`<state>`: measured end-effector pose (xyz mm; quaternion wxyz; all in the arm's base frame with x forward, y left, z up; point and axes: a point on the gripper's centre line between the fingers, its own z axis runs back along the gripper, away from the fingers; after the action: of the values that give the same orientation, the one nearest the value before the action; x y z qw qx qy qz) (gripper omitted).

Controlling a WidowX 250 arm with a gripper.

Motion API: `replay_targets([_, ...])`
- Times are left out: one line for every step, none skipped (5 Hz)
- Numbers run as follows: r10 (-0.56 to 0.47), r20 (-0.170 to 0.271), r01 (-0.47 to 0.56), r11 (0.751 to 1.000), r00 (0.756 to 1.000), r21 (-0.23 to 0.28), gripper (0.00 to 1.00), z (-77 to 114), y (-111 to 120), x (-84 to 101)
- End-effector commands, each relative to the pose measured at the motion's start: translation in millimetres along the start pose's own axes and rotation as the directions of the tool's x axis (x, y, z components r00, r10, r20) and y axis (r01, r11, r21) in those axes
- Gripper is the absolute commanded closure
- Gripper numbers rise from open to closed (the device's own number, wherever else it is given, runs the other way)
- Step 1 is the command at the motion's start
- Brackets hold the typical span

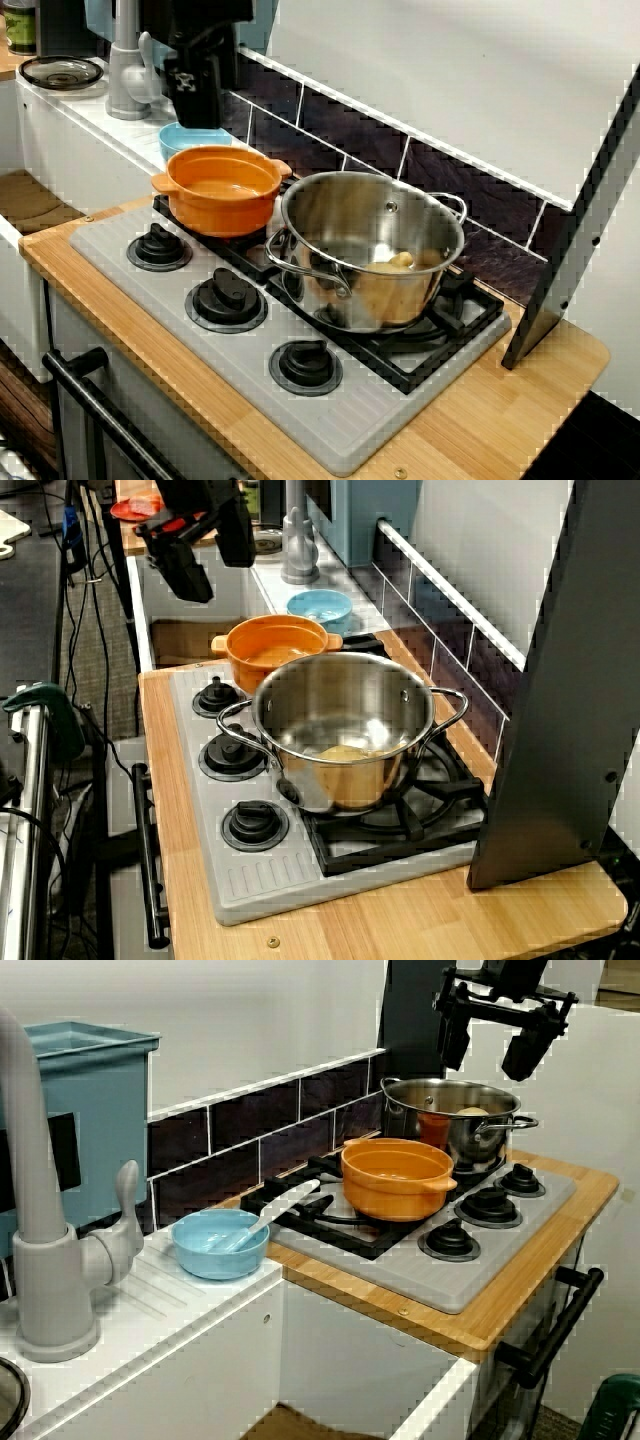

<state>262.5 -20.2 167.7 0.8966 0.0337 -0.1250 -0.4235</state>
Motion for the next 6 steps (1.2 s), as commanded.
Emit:
replay_targets([0.083, -0.049, -0.082, 0.996, 0.995, 0.017, 0.0, -19.9, -1, 7.0])
replay_targets([0.092, -0.084, -0.091, 0.996, 0.992, 0.015, 0.0, -36.5, 1, 3.4])
replay_targets([0.101, -0.113, -0.101, 0.995, 0.988, 0.003, 0.0, -45.9, 4, -0.1])
replay_targets([0.107, -0.11, -0.109, 0.994, 0.988, -0.008, 0.0, -45.3, 4, -3.5])
replay_targets([0.109, -0.108, -0.111, 0.994, 0.988, -0.017, 0.0, -46.5, 2, -4.5])
replay_targets([0.119, -0.104, -0.122, 0.992, 0.987, -0.022, 0.0, -46.9, 0, -4.5])
